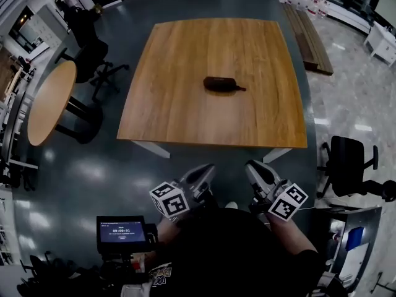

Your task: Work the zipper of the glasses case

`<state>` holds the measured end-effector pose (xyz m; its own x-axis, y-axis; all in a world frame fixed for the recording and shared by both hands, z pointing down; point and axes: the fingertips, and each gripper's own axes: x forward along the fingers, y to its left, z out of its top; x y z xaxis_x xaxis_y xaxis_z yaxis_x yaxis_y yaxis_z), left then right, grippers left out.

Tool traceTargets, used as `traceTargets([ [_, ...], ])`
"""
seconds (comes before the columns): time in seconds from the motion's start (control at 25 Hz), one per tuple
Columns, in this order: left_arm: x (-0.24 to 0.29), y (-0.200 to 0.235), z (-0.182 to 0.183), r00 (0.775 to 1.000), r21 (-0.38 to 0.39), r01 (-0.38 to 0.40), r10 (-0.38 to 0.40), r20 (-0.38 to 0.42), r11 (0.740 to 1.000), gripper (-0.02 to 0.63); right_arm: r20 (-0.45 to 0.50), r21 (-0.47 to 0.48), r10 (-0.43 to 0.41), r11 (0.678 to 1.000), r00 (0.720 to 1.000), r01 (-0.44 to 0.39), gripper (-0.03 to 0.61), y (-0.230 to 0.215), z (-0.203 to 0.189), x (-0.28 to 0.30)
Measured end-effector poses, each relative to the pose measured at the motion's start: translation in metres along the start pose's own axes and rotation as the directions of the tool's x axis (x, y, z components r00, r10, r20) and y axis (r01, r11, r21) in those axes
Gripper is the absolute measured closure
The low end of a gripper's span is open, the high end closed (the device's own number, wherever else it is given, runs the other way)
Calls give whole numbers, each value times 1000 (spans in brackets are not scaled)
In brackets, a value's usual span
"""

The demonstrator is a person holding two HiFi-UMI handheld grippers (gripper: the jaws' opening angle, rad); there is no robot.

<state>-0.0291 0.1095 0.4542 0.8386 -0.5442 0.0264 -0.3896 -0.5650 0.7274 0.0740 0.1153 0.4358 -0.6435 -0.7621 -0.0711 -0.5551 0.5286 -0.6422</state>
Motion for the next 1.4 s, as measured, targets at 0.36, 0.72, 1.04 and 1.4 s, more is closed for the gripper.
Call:
traceTargets([
  [0.36,38,84,58,1000,-90,-21,20,-13,996,614,-97,-208,-132,972,987,110,511,-65,7,69],
  [0.72,37,157,131,1000,-109,-4,2,-17,994,614,-347,-857,-477,511,807,-67,421,-178,-20,190],
  [1.04,25,186,143,998,-121,-48,52,26,991,614,-434,-871,-692,159,577,-465,336,-295,-50,245],
  [1.4,23,200,147,986,-167,-146,157,52,975,614,-775,-630,-445,586,448,-509,210,-323,-53,272],
])
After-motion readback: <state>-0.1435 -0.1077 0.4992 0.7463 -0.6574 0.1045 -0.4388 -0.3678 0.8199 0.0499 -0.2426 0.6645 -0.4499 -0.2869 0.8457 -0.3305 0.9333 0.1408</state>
